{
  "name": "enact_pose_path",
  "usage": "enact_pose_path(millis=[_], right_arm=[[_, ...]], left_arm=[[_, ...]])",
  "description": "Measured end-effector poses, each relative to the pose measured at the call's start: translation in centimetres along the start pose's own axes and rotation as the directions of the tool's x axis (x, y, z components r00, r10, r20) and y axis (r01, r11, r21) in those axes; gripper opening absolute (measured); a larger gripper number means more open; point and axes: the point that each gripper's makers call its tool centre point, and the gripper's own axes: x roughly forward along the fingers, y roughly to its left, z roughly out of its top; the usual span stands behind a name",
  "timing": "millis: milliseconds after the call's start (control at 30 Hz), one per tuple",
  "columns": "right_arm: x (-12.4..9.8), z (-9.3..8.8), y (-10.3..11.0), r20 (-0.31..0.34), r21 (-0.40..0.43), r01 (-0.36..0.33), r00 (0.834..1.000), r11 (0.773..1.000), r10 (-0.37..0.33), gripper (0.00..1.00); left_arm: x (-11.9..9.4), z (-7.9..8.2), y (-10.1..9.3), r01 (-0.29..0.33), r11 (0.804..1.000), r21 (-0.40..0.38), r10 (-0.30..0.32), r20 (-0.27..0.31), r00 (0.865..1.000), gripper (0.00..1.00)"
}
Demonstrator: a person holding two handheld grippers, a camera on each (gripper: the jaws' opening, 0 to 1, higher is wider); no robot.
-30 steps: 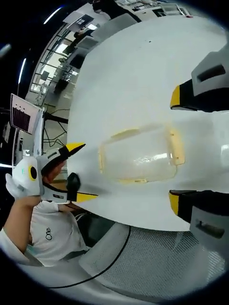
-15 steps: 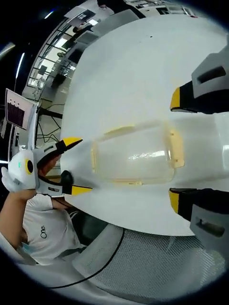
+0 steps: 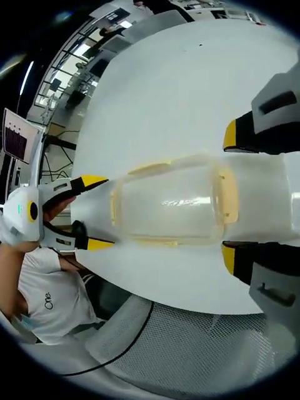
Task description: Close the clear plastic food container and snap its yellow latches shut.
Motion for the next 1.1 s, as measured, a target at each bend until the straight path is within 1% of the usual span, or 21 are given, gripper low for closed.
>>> enact_pose_path(millis=[133,467,633,800,933,1100], right_arm=[[0.2,-0.2,-0.1,-0.021,-0.026,0.007,1.0,1.0,-0.007,0.54],[0.7,-0.5,-0.6,-0.041,-0.037,-0.001,0.999,0.999,-0.001,0.54],[0.8,-0.7,-0.6,-0.048,-0.049,-0.006,0.999,0.999,0.003,0.51],[1.1,-0.9,-0.4,-0.054,-0.056,-0.017,0.998,0.998,0.014,0.49],[1.3,-1.2,-0.7,-0.066,-0.061,-0.009,0.998,0.998,0.005,0.48],[1.5,-1.1,-0.4,-0.066,-0.069,-0.027,0.998,0.997,0.022,0.46]], left_arm=[[0.2,0.0,0.0,0.008,1.0,0.003,-0.008,-0.003,1.0,0.67],[0.9,-0.4,0.0,0.032,0.999,0.002,-0.032,-0.016,0.999,0.64],[1.1,-0.5,-0.1,0.037,0.999,0.012,-0.036,-0.019,0.999,0.63],[1.3,-0.3,0.0,0.034,0.999,0.014,-0.034,-0.012,0.999,0.61],[1.4,-0.2,0.1,0.03,0.999,0.024,-0.03,-0.011,1.0,0.59],[1.3,-0.2,0.1,0.02,0.999,0.046,-0.019,-0.012,1.0,0.57]])
